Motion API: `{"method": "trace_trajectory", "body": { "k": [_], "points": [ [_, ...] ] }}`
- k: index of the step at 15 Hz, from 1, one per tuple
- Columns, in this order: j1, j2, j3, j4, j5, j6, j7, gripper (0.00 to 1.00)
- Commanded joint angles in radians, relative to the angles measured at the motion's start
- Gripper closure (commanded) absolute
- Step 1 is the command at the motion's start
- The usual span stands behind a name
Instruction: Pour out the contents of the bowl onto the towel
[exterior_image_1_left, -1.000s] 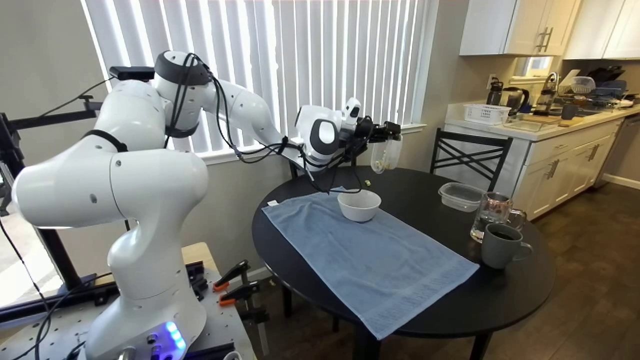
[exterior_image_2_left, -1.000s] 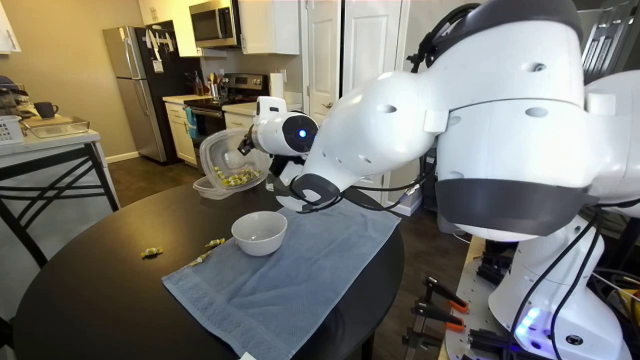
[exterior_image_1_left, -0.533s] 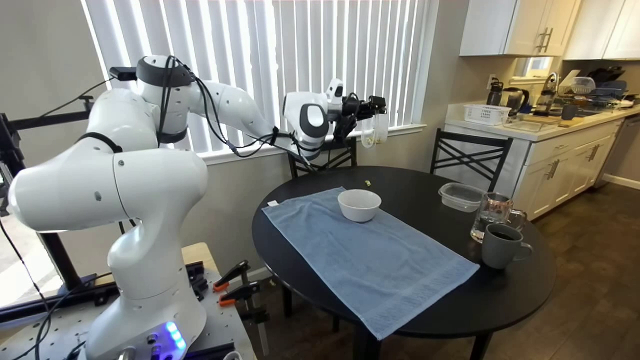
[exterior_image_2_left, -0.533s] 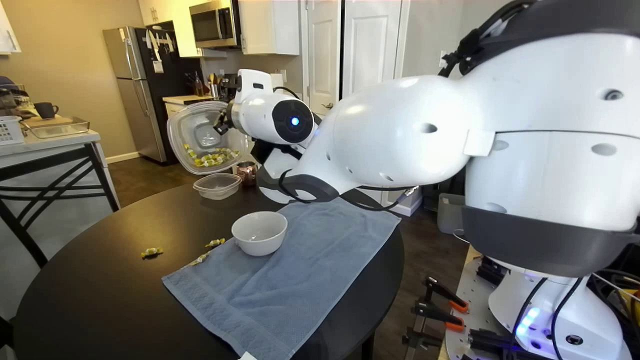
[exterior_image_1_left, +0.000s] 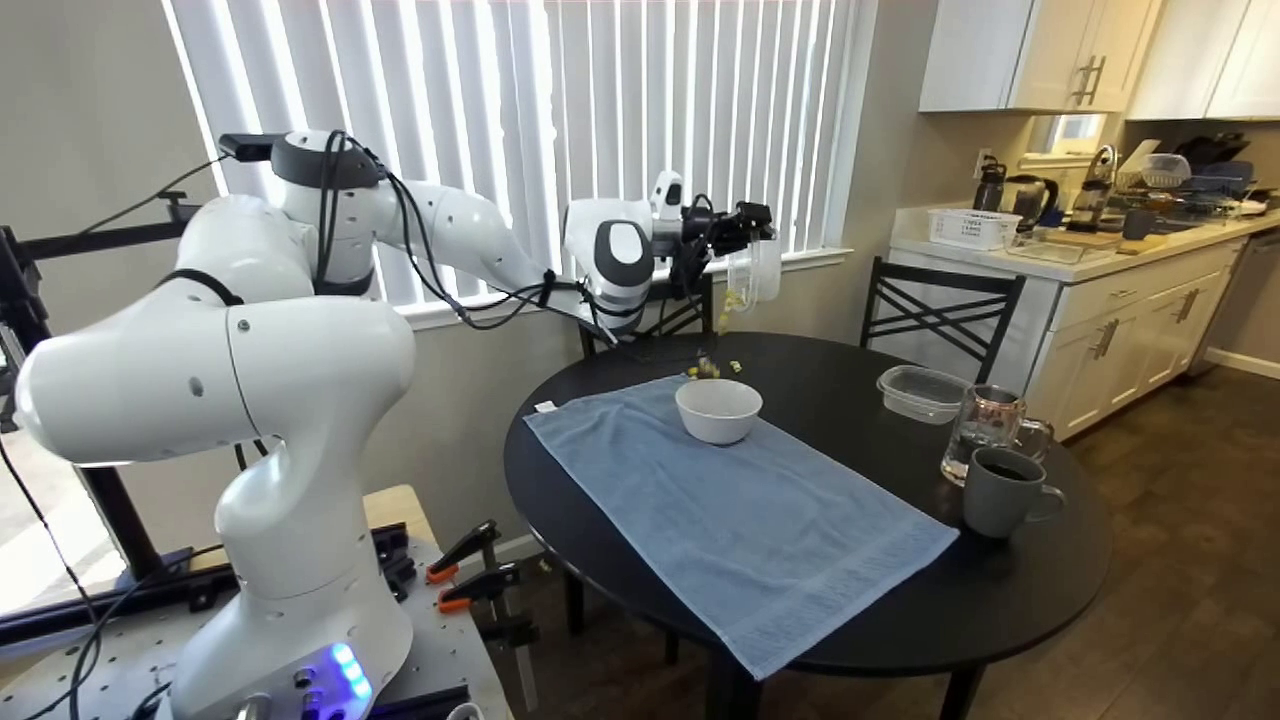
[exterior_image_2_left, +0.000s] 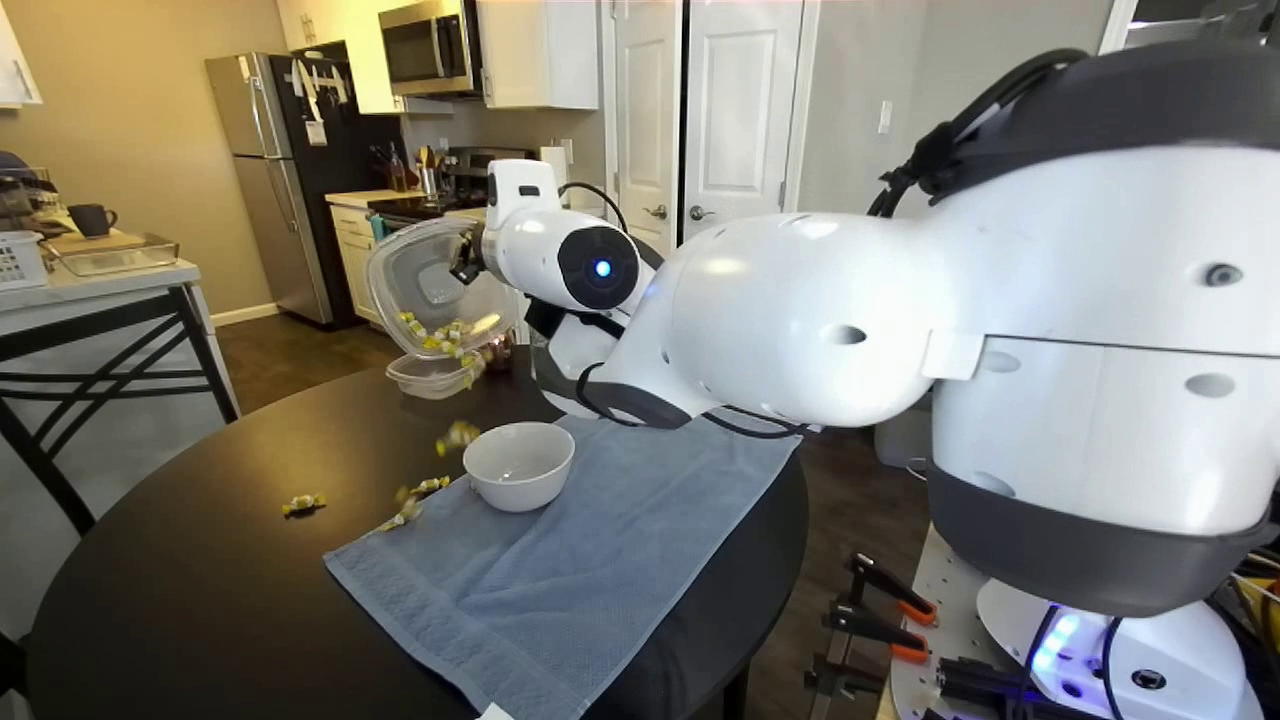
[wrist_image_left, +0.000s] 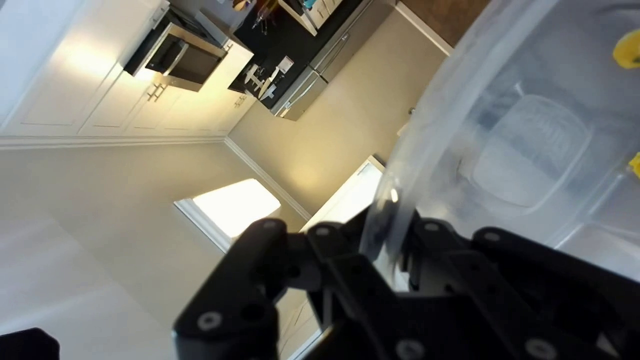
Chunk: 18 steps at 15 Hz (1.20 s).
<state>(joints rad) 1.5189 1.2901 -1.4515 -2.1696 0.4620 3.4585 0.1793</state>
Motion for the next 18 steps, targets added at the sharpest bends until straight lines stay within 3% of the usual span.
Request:
{"method": "trace_trajectory", "body": {
  "k": [1,10,11,18],
  "points": [
    [0.029,0.067,-0.016,-0.054,-0.015,0.0,-0.051,0.98],
    [0.072,0.248,0.004,-0.076,-0.033,0.0,-0.098,0.98],
    [0.081,0.184,-0.015,-0.085,-0.027,0.0,-0.205,0.98],
    [0.097,0.191,-0.047,-0.099,-0.006,0.0,-0.393,0.98]
  ]
}}
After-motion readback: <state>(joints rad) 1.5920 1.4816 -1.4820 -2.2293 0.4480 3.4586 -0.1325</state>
